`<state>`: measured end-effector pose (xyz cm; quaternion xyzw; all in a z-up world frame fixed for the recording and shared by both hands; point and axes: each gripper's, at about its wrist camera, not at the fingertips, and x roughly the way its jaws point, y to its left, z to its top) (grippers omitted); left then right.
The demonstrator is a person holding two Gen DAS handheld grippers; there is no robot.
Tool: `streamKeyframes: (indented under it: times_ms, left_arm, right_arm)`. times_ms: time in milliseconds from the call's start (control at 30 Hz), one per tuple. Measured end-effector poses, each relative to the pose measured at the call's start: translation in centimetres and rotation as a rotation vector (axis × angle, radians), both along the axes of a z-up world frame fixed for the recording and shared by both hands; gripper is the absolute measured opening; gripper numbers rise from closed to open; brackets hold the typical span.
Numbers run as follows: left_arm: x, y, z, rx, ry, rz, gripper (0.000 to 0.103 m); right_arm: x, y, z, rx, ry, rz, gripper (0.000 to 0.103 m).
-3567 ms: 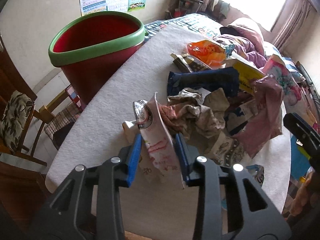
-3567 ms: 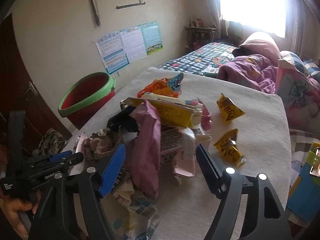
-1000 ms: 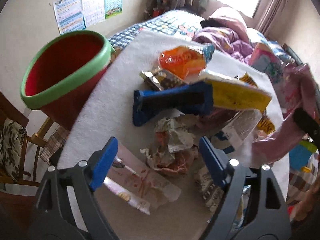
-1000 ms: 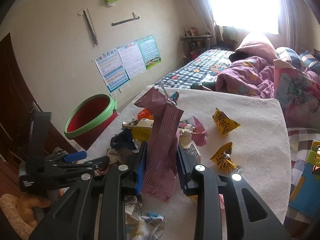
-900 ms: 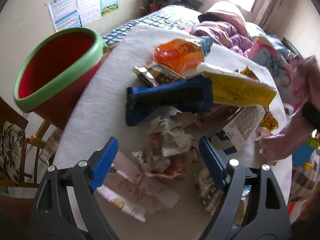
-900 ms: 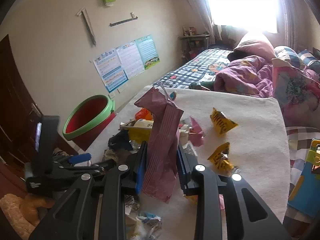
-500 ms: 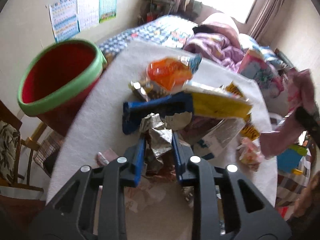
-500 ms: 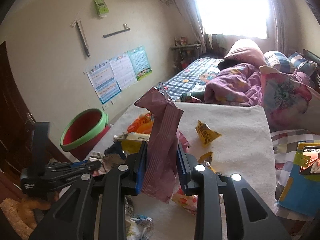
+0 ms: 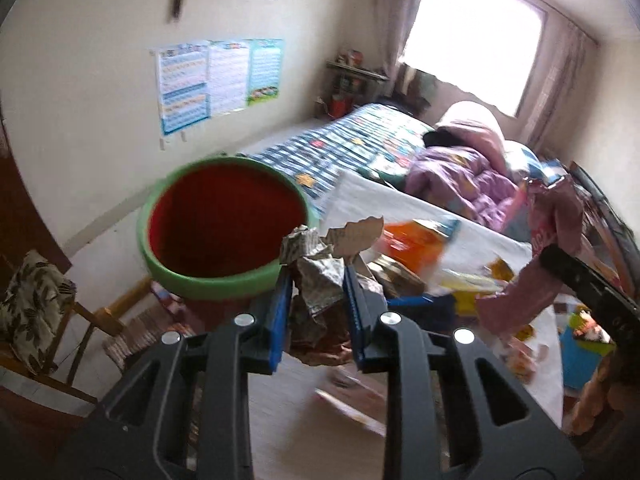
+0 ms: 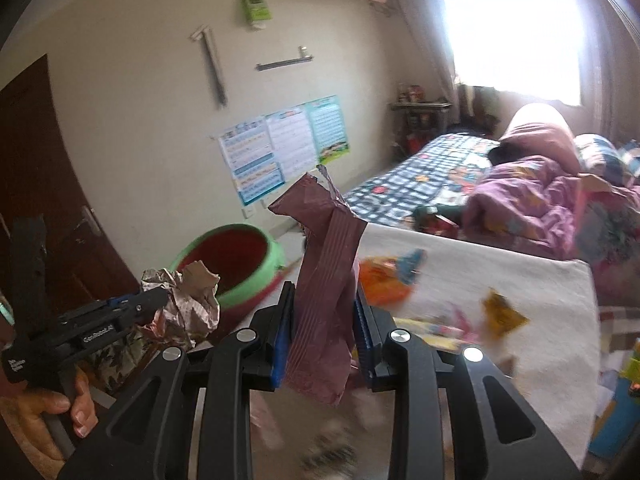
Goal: Collect trash
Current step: 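Lift the crumpled paper with the left gripper and carry it over the red bin, then open the left gripper to drop the paper while the right gripper drops the pink bag into the bin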
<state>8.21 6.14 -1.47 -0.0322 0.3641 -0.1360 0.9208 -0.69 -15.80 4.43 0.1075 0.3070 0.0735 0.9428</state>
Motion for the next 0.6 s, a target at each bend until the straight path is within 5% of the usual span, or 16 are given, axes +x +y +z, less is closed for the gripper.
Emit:
streamKeyframes:
  times_ms: [300,600]
  left_arm:
    - [7.1,6.7,-1.6,0.027,-0.009,0.098,0.025]
    - [12.3,9.4,-4.9,0.016,0.062,0.098,0.025]
  right_arm:
    - [9.6,7.7,0.4,0.003,0.028,0.127,0.029]
    - [17.2,13.3,-3.2,-0.049,0.124,0.150,0.032]
